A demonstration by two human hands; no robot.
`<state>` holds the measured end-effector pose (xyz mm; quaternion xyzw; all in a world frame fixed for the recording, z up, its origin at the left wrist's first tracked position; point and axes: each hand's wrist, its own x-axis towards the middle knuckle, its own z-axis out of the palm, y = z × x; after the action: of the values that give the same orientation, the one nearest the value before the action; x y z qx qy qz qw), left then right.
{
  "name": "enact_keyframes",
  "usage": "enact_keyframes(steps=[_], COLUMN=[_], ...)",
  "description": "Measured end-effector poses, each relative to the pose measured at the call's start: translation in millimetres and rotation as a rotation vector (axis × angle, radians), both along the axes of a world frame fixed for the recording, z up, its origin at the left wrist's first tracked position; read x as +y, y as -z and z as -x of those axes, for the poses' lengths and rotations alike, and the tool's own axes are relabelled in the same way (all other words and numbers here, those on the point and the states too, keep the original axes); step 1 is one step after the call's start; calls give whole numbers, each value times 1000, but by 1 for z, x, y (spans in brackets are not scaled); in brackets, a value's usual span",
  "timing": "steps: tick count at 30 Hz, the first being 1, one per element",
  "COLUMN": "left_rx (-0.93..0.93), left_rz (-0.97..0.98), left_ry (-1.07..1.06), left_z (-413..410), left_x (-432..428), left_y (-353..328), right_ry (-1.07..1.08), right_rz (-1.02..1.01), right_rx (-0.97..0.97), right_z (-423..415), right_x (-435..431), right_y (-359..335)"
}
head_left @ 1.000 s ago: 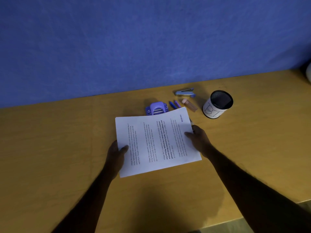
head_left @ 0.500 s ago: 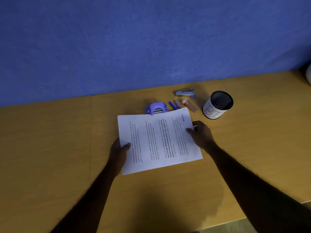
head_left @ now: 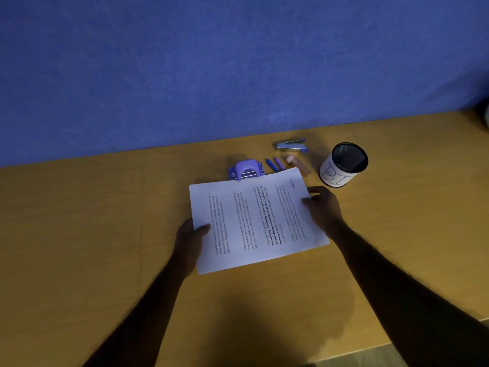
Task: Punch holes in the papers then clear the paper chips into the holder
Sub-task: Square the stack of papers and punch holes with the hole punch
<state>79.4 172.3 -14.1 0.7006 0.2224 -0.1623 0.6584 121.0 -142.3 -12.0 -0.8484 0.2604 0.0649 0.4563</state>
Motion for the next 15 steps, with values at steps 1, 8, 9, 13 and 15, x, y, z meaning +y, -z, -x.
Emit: enact_keyframes(steps=[1,8,9,13,15], left_rx=[-1,4,2,-6,7], left_rz=[7,50,55,55,24], left_ry=[1,-17,-19,-16,-21], left_z=[-1,-8,-10,-15,-17], left_x=[-1,2,2,0,-3], left_y=[-2,-7,-7,-9,-8], right_ry=[14,88,92,89,74], right_rz=[-20,-101,-101,-93,-64], right_rx=[1,32,34,12,-5], right_z=[-1,-7,-9,-12,-13], right_x=[-1,-8,-8,-8,-7], right_y=[-1,-4,-5,-4,-4])
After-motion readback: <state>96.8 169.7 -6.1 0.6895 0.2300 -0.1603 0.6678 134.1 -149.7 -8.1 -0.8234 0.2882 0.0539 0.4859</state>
